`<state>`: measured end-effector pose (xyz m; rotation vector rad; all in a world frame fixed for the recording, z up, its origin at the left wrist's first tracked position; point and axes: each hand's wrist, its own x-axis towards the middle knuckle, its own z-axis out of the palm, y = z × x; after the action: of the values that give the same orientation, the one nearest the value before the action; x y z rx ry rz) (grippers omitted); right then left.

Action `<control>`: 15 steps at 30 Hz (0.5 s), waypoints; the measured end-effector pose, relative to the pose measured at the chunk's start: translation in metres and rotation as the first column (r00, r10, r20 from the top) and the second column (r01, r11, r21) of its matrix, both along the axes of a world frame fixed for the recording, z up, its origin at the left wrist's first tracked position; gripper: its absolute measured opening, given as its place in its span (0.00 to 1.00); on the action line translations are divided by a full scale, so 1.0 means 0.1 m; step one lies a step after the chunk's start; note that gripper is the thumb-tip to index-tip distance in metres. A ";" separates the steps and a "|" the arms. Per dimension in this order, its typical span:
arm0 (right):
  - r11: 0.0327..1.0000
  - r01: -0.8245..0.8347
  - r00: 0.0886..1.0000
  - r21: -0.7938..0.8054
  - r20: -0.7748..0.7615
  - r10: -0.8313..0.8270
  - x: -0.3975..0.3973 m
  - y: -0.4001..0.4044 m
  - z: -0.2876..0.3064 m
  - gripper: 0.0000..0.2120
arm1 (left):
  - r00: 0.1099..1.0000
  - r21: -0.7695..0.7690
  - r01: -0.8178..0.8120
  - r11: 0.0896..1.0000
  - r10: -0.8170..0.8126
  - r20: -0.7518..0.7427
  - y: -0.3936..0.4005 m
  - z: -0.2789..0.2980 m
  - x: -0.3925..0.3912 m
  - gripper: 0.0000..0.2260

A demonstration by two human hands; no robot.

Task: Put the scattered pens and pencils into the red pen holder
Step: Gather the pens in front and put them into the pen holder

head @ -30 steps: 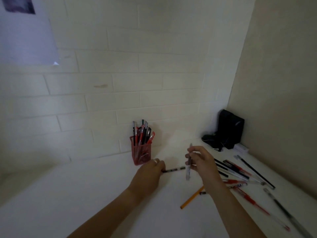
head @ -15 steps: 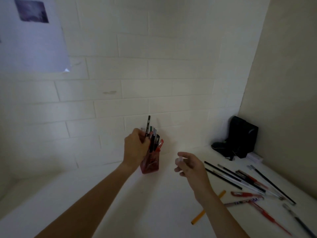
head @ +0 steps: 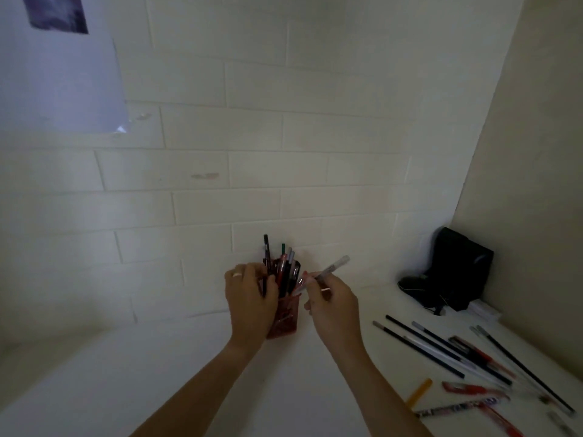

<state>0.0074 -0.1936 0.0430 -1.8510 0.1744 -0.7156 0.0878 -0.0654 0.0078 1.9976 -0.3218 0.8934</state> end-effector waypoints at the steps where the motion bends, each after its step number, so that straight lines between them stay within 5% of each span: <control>1: 0.999 0.014 1.000 -0.040 -0.012 -0.014 0.05 0.02 0.00 0.08 | 0.999 0.021 -0.032 0.999 0.033 -0.029 0.01 -0.07 0.03 0.04; 5: 0.972 0.031 0.997 -0.232 -0.056 -0.045 0.21 0.12 0.02 0.05 | 0.991 -0.063 0.011 0.998 -0.019 -0.136 -0.01 -0.24 0.05 0.06; 10: 0.837 -0.006 0.951 -0.547 -0.261 -0.164 0.34 0.22 0.04 0.14 | 0.923 -0.280 0.199 0.939 -0.276 -0.268 -0.04 -0.30 0.04 0.02; 15: 0.924 0.118 0.990 -0.364 -0.024 -0.136 0.28 0.25 0.08 0.11 | 0.868 -0.278 0.357 0.892 -0.426 -0.253 0.02 -0.28 -0.06 0.18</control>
<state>0.0351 -0.1690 0.0508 -2.2273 0.2058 -0.8356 0.0814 -0.0639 -0.0206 1.7393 -0.4135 0.3321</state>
